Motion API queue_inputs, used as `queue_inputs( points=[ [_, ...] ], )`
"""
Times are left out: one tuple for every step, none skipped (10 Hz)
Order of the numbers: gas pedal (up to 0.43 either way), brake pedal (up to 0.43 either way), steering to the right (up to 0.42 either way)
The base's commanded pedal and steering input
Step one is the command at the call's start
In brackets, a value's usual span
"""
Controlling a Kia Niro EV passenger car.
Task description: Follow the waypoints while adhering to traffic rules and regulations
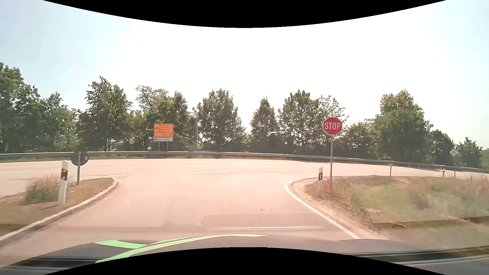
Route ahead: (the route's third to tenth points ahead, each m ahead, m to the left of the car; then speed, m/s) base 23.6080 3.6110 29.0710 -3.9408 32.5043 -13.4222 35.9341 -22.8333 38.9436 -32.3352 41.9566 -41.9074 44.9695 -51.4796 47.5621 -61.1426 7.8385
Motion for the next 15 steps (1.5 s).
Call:
queue_inputs(
  points=[
    [0.0, 0.305, -0.006],
    [0.0, 0.305, 0.01],
    [0.0, 0.305, 0.021],
    [0.0, 0.305, 0.028],
    [0.0, 0.293, 0.035],
    [0.0, 0.28, 0.037],
    [0.0, 0.274, 0.039],
    [0.0, 0.274, 0.044],
    [0.0, 0.274, 0.047],
    [0.0, 0.287, 0.052],
    [0.0, 0.293, 0.056],
    [0.0, 0.305, 0.063],
    [0.0, 0.311, 0.075],
    [0.0, 0.311, 0.086],
    [0.0, 0.317, 0.098]
  ],
)
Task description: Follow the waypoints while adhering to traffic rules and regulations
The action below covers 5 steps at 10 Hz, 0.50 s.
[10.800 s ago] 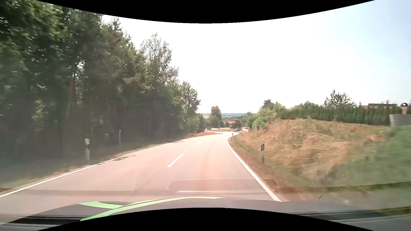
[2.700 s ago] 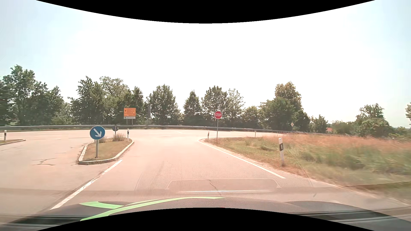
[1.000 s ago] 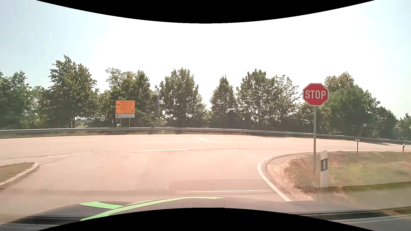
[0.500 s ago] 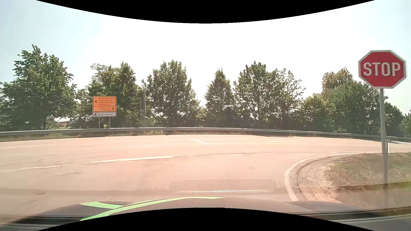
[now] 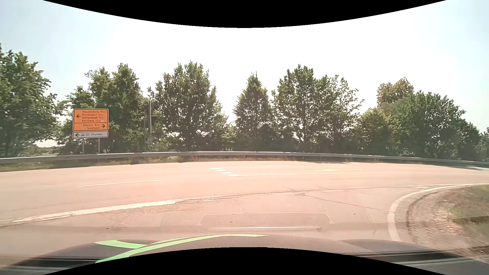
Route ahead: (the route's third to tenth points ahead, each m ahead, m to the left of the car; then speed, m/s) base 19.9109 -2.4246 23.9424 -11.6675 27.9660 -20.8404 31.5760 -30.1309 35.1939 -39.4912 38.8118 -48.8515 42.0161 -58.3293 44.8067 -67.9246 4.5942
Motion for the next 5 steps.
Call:
queue_inputs(
  points=[
    [0.0, 0.329, 0.109],
    [0.0, 0.329, 0.122],
    [0.0, 0.335, 0.132],
    [0.0, 0.335, 0.142],
    [0.0, 0.335, 0.152]
  ],
)
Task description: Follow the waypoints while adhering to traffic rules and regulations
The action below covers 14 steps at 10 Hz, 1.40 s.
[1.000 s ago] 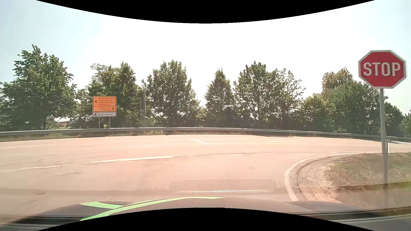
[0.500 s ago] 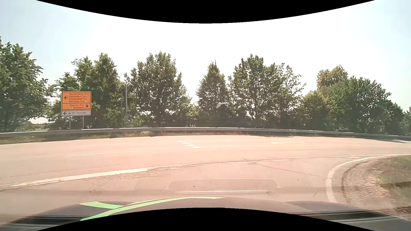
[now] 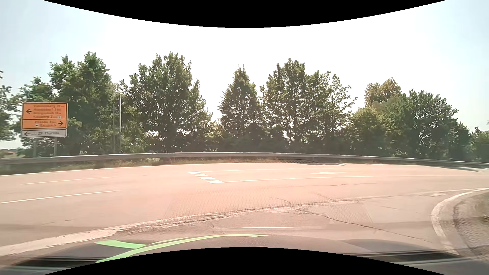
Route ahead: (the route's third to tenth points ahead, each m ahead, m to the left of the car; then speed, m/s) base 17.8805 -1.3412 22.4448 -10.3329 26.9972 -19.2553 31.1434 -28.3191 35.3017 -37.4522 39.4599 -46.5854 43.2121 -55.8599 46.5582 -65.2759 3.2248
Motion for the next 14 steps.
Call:
queue_inputs(
  points=[
    [0.0, 0.335, 0.158],
    [0.0, 0.335, 0.162],
    [0.0, 0.335, 0.163],
    [0.0, 0.335, 0.163],
    [0.0, 0.335, 0.165],
    [0.0, 0.335, 0.166],
    [0.0, 0.329, 0.167],
    [0.0, 0.323, 0.167],
    [0.0, 0.323, 0.167],
    [0.0, 0.311, 0.167],
    [0.0, 0.305, 0.167],
    [0.0, 0.299, 0.167],
    [0.0, 0.293, 0.164],
    [0.0, 0.287, 0.16]
  ],
)
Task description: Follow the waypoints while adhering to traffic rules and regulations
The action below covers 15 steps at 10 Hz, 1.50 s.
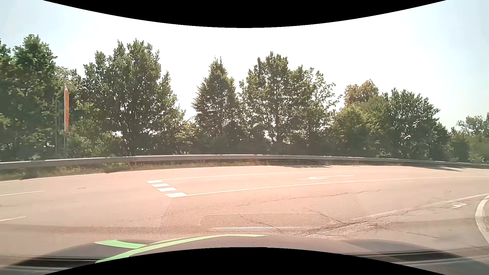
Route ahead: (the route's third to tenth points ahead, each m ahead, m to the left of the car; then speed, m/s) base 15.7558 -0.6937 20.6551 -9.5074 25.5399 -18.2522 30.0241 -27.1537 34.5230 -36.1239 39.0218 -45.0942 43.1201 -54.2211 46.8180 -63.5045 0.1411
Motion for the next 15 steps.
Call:
queue_inputs(
  points=[
    [0.0, 0.28, 0.16],
    [0.0, 0.268, 0.159],
    [0.0, 0.28, 0.154],
    [0.0, 0.287, 0.151],
    [0.0, 0.287, 0.151],
    [0.0, 0.287, 0.151],
    [0.0, 0.287, 0.151],
    [0.0, 0.287, 0.151],
    [0.0, 0.287, 0.151],
    [0.0, 0.287, 0.151],
    [0.0, 0.287, 0.151],
    [0.0, 0.287, 0.151],
    [0.0, 0.287, 0.151],
    [0.0, 0.287, 0.151],
    [0.0, 0.287, 0.151]
  ],
)
